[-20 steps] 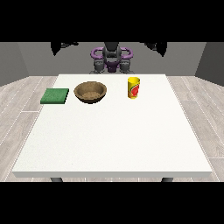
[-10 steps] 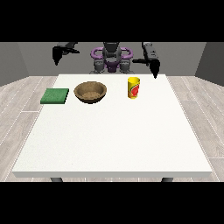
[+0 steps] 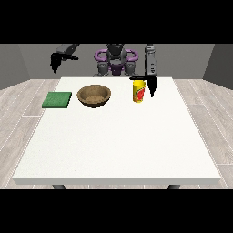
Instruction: Pick the cup and pour the ball into the bowl, then pick the bowl and place it on the pad
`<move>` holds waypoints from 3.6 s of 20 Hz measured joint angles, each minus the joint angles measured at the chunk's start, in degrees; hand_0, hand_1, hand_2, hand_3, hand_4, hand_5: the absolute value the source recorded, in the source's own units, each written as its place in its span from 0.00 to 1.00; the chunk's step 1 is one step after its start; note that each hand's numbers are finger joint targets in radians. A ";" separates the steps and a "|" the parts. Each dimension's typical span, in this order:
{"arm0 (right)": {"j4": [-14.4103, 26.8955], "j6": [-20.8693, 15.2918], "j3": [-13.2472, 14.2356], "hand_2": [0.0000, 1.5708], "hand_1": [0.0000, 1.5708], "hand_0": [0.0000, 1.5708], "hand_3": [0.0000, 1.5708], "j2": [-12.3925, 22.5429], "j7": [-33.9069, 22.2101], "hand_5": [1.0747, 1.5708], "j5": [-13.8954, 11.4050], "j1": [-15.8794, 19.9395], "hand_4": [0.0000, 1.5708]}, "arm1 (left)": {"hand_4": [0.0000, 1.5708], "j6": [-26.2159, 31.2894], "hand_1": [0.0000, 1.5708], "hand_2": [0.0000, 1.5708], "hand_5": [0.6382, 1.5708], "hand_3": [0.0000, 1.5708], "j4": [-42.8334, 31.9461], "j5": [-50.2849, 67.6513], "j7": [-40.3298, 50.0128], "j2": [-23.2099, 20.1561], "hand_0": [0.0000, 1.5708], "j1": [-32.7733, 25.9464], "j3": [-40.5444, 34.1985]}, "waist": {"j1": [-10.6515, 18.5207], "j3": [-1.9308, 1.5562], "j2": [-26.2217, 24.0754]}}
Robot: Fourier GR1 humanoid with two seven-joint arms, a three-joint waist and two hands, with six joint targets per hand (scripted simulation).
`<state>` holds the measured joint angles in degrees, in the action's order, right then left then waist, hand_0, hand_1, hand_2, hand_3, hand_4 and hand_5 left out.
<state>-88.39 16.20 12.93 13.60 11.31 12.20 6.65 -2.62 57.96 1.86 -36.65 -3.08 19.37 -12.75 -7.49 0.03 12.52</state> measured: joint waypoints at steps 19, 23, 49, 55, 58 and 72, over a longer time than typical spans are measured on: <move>3.29 2.71 1.40 0.00 0.00 0.00 0.00 1.88 3.46 1.00 0.04 3.45 0.00 | 0.93 -10.97 0.84 1.00 0.65 1.00 -19.76 -4.80 -17.24 -2.34 0.84 7.87 -1.30 | -2.87 -0.95 4.08; 3.20 3.42 2.64 0.00 0.00 0.00 0.00 3.26 3.17 1.00 1.10 4.43 0.00 | 0.95 -16.36 0.84 1.00 0.65 1.00 -17.91 -6.91 -18.94 -2.04 0.84 6.57 -1.20 | -3.80 -1.46 4.80; 22.48 7.11 6.65 0.00 0.00 0.00 0.00 6.97 2.68 1.00 1.56 3.60 0.00 | 0.96 -24.66 0.96 1.00 0.65 1.00 -16.78 -40.98 32.23 -13.18 0.96 22.70 19.34 | 1.50 -0.11 -12.56; 24.98 8.25 6.51 0.00 0.00 0.00 0.00 7.30 3.50 1.00 1.29 3.85 0.00 | 1.00 -25.04 0.99 1.00 0.65 1.00 -18.26 -54.22 44.16 -11.11 0.99 28.10 27.25 | 0.67 -0.15 -14.53; 26.32 8.75 6.63 0.00 0.00 0.00 0.00 7.72 3.34 1.00 1.39 4.48 0.00 | 0.90 -23.73 0.96 1.00 0.79 1.00 -19.22 -61.56 49.26 -9.48 0.96 30.89 32.17 | 0.59 -0.17 -15.35; 29.34 10.03 6.45 0.00 0.00 0.00 0.00 8.34 4.06 1.00 1.22 6.85 0.00 | 0.94 -7.54 0.93 1.00 0.62 1.00 -25.64 -89.56 58.34 -2.51 0.93 38.43 54.63 | -1.04 -0.14 -15.61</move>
<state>-59.05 26.22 19.38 21.93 15.38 13.42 13.50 -10.15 32.31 -87.69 21.69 -5.60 57.80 41.88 -8.53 -0.10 -3.08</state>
